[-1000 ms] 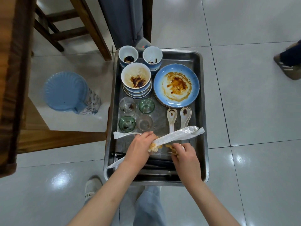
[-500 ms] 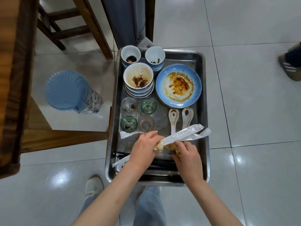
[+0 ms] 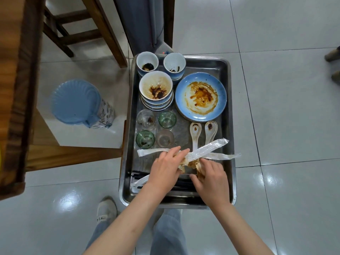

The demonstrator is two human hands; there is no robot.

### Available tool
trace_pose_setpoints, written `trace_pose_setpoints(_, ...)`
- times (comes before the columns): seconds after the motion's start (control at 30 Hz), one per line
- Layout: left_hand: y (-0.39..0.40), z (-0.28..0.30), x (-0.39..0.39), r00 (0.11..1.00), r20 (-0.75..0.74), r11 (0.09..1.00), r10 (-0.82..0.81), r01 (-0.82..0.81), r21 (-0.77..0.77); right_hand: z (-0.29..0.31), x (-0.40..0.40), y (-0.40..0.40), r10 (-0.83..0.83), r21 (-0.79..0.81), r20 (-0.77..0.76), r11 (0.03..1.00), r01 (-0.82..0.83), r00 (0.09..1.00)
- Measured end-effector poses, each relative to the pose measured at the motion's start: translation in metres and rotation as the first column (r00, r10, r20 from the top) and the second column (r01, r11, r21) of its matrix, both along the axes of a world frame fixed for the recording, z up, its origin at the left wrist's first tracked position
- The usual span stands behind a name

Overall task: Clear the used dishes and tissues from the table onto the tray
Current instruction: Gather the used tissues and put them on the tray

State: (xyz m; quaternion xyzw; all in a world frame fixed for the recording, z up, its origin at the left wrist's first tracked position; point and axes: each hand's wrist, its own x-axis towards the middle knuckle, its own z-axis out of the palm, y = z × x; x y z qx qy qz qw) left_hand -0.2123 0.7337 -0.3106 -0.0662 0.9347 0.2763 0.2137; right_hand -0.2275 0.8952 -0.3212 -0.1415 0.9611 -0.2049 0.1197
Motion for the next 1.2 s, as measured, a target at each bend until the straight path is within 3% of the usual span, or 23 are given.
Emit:
trace_pose_setpoints(0.2, 0.0, 0.004, -0.001, 1.0, -0.013, 1.0, 0.02, -0.02, 0.008, 0.002, -0.001, -0.003, -0.023, -0.012, -0.129, 1.0, 0.022, 0.991)
trace_pose_setpoints(0.57, 0.001, 0.005, 0.0, 0.998, -0.055, 1.0, 0.02, -0.019, 0.013, 0.002, -0.004, -0.002, -0.044, -0.027, -0.009, 0.999, 0.044, 0.999)
trace_pose_setpoints(0.97, -0.003, 0.004, 0.001, 0.996, -0.054, 0.997, 0.072, -0.071, 0.017, 0.006, -0.003, -0.005, -0.057, -0.021, -0.127, 0.998, 0.055, 0.99)
trace_pose_setpoints(1.2, -0.001, 0.008, -0.001, 0.996, -0.064, 0.997, 0.067, -0.064, 0.048, 0.013, -0.004, -0.006, -0.103, -0.012, -0.088, 0.995, 0.102, 0.991)
